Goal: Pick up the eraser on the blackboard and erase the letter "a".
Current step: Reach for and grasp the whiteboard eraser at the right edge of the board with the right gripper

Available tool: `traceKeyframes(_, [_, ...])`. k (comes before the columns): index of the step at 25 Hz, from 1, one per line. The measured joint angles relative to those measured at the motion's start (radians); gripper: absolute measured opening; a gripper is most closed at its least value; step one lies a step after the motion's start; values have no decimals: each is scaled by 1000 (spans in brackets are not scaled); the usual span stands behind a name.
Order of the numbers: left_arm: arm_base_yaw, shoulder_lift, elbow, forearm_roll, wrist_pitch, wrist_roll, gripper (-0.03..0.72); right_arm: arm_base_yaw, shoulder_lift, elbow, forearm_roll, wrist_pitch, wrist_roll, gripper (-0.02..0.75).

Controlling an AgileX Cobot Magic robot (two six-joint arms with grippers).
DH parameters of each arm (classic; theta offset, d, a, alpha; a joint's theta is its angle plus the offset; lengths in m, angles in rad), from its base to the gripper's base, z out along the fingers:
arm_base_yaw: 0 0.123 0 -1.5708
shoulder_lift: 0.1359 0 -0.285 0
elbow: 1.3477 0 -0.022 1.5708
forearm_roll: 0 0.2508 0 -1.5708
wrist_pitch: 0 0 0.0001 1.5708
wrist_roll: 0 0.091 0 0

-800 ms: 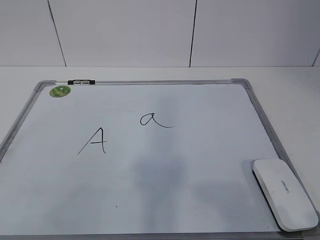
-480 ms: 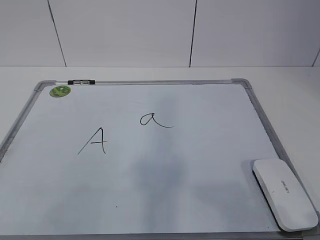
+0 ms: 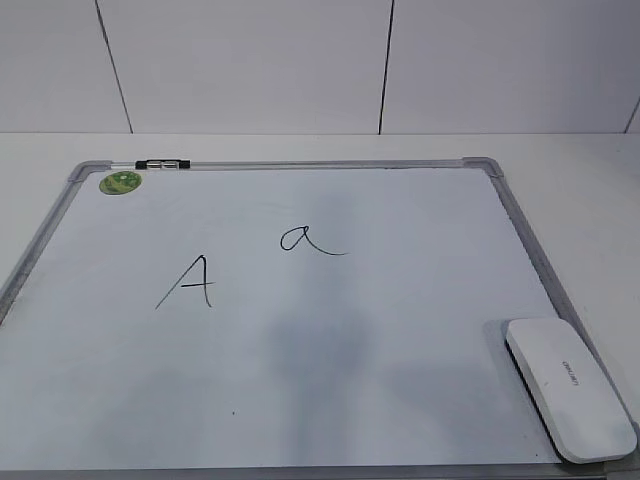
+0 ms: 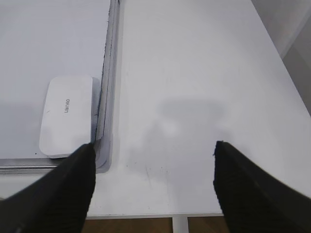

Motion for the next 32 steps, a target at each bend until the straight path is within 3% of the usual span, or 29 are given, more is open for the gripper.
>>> traceKeyframes(22, [0, 0, 0, 0, 0, 0, 263, 0, 3, -43, 50, 22, 0, 589])
traceKeyframes(32, [0, 0, 0, 0, 0, 0, 263, 0, 283, -191, 66, 24, 0, 589])
